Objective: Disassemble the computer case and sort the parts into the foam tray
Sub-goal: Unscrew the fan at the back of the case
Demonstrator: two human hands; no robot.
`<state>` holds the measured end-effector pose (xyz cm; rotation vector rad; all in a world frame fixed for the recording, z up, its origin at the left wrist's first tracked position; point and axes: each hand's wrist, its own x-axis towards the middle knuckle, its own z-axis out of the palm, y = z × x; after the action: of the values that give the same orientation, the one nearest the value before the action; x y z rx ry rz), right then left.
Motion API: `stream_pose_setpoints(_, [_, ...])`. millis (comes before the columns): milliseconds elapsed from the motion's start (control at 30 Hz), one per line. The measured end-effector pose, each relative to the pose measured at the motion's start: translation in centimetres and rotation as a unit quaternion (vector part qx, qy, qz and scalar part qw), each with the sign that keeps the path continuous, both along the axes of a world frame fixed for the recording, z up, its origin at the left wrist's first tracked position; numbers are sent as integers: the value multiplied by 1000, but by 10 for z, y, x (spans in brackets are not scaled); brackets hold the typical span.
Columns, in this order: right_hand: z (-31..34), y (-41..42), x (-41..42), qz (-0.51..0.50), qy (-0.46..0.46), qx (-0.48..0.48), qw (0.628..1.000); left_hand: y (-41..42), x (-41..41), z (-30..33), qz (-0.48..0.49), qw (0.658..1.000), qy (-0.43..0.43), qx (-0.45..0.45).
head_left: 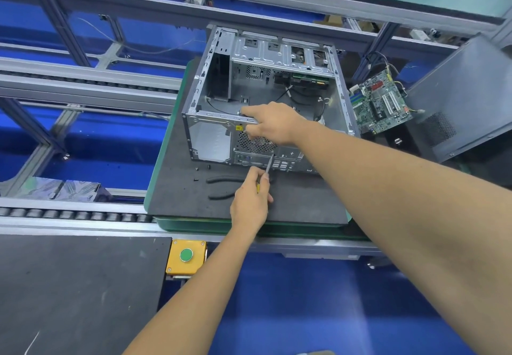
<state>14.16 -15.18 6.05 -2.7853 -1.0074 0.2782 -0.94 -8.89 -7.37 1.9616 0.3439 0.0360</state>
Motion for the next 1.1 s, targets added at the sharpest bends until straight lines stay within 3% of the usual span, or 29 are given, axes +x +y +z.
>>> stream_pose_setpoints(567, [2,2,-2,-4,-1,-5,1000,-4,0,4,13,999,11,29])
stream_pose_setpoints(633, [2,2,-2,-5,-9,-4,1000,-3,0,6,0,999,16,-29])
stream_pose_setpoints(667, [1,2,-2,-4,-13,-4,1000,-3,1,7,-6,995,20,-102])
stream_pose_setpoints(733, [-1,1,-2,-1,-17,-4,1000,-1,2,11,6,964,54,-260])
stream_pose_setpoints(800, [-1,1,-2,1,-17,-4,1000,0,3,16,24,929,109,-352])
stream_pose_setpoints(867, [-1,1,-1,2,-17,-4,1000,0,3,20,25,907,143,-395])
stream_pose_setpoints(1100, [-2,1,0,-1,-18,1,1000,-3,1,18,72,897,131,-417])
